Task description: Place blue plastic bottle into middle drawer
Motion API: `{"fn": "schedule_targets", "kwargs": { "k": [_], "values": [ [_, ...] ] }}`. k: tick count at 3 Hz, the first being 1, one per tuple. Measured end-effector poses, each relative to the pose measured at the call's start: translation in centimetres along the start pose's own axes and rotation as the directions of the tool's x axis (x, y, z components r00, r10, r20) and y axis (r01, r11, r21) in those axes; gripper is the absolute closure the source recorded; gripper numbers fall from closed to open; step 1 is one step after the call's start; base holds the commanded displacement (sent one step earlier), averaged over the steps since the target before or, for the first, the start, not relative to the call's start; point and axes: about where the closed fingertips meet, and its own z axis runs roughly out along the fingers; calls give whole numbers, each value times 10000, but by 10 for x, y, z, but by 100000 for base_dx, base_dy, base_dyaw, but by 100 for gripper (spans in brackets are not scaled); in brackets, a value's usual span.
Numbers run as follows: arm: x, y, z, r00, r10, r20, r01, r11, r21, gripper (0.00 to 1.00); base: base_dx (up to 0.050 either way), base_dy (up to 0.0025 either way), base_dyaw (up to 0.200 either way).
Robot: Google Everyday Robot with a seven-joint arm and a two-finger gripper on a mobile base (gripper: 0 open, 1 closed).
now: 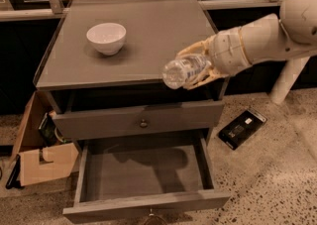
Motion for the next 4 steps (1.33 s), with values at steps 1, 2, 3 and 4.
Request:
{"fn": "schedule_targets", "kwargs": {
  "k": [1,2,3,4],
  "values": [
    [-1,26,2,9977,160,-666,-147,9997,204,100,0,0,0],
    [1,48,5,9870,280,-1583,-216,9989,417,100,0,0,0],
    [4,69,10,9771,548,-2054,-469,9980,431,100,0,0,0],
    [9,84,14,9677,895,-2356,-803,9956,483,100,0,0,0]
  ]
}}
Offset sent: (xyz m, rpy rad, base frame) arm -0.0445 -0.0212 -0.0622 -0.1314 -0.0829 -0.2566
